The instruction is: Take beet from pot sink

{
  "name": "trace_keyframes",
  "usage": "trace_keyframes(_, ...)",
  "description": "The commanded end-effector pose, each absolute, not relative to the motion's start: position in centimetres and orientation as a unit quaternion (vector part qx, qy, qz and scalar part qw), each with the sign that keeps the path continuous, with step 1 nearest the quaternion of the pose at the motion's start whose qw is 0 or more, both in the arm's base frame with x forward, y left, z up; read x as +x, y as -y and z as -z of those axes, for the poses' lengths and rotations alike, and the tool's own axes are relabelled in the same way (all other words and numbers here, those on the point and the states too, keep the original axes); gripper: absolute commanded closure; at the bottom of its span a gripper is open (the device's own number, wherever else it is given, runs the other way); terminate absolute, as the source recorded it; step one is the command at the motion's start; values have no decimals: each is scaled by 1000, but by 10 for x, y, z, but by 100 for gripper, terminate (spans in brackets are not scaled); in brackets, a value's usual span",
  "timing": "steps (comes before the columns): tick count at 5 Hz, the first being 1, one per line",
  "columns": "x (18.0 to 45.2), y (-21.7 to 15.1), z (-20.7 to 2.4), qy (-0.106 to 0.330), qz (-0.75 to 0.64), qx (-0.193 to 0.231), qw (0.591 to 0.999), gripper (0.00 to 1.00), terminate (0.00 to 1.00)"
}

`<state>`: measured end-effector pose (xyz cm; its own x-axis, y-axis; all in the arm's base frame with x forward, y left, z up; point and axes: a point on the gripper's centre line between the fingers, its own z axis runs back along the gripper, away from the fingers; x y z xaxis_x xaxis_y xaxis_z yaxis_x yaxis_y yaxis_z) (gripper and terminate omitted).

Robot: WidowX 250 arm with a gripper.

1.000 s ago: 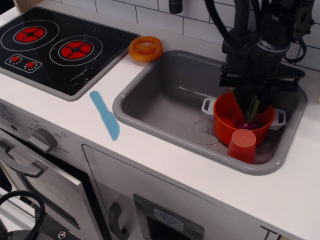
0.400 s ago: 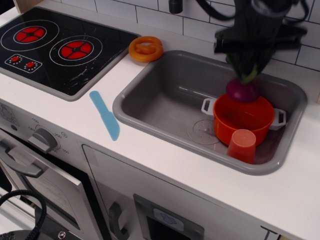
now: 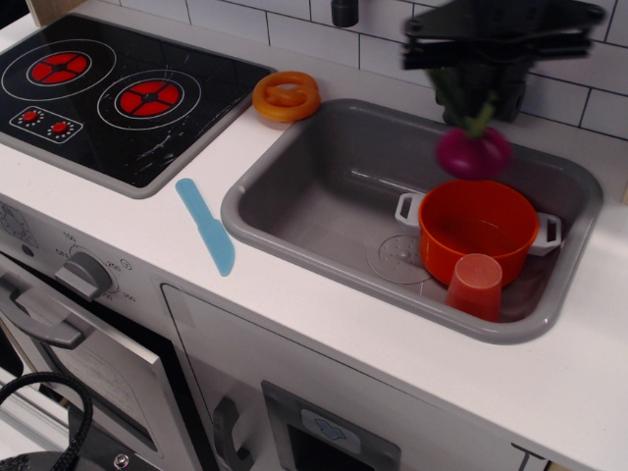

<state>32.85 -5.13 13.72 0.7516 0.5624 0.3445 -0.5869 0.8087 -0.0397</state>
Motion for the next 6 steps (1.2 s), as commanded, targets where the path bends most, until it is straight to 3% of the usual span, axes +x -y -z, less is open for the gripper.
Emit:
trace_keyframes(1, 300, 24, -132, 133, -296, 57, 944, 100, 0)
trace_keyframes(4, 295, 22, -89, 124, -275, 96, 949, 100, 0)
trace_keyframes(6, 298, 39, -64, 99, -268, 89, 954, 100, 0)
